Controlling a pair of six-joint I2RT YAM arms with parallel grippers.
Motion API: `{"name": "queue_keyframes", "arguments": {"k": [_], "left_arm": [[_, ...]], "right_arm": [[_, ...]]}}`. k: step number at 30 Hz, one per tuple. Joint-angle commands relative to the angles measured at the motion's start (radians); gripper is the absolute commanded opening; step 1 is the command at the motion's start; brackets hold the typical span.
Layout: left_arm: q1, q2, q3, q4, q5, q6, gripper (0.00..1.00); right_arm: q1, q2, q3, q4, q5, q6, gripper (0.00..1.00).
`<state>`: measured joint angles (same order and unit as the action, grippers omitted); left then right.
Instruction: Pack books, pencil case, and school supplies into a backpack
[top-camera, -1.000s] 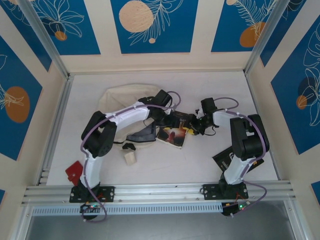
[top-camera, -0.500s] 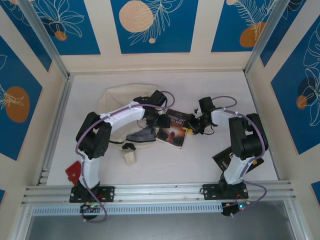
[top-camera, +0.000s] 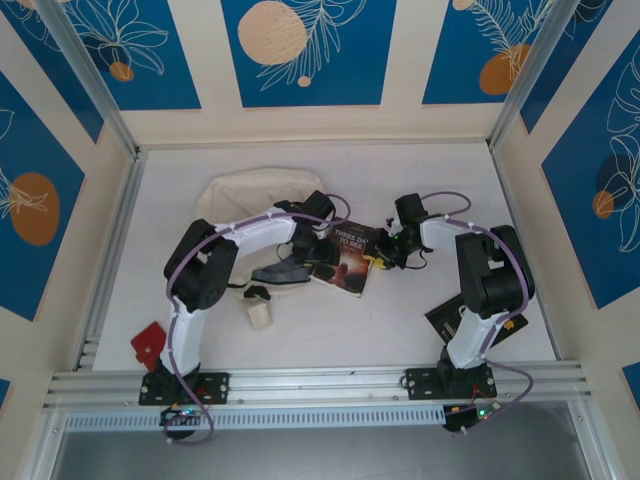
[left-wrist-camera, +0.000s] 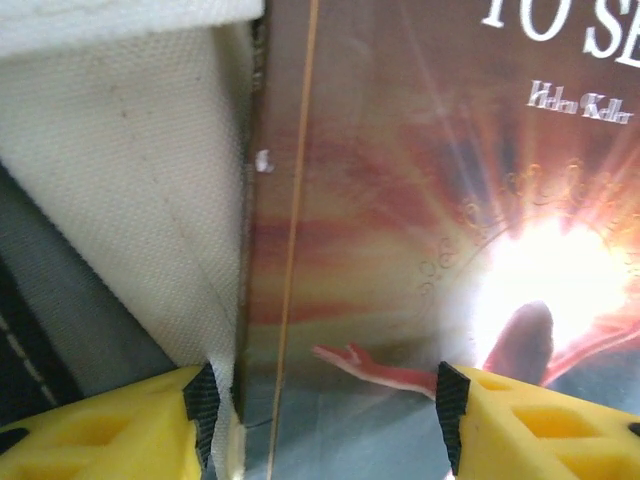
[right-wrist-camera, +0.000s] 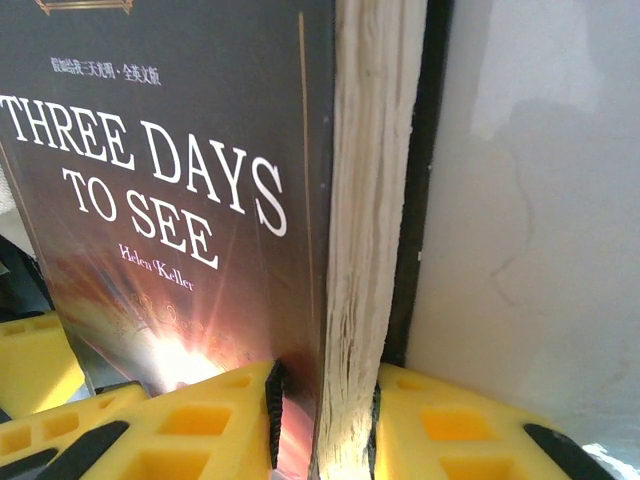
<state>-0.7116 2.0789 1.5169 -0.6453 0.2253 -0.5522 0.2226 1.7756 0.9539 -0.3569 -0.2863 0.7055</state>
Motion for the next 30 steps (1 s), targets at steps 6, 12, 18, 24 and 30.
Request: {"name": "queue_keyframes", "arguments": {"k": [6,12,18,24,30], "left_arm": [[0.004,-0.082,-0.052,0.144,0.289,-0.070,0.50],[0.003,-0.152,-0.082,0.124,0.261,-0.080,0.46],[0.003,-0.178,-0.087,0.119,0.238,-0.083,0.44],[0.002,-0.122,-0.089,0.169,0.278,-0.127,0.39],[0.003,-0.086,-0.060,0.142,0.245,-0.132,0.34]], "right_arm": [[0.022,0.027,0.014,-0.005,-0.025,0.004,0.30],[0.024,0.027,0.011,0.002,-0.022,0.012,0.30],[0.030,0.028,0.013,-0.003,-0.013,0.008,0.30],[0.036,0.029,0.011,0.004,-0.017,0.008,0.30],[0.038,0.026,0.005,0.004,-0.014,0.009,0.30]]}}
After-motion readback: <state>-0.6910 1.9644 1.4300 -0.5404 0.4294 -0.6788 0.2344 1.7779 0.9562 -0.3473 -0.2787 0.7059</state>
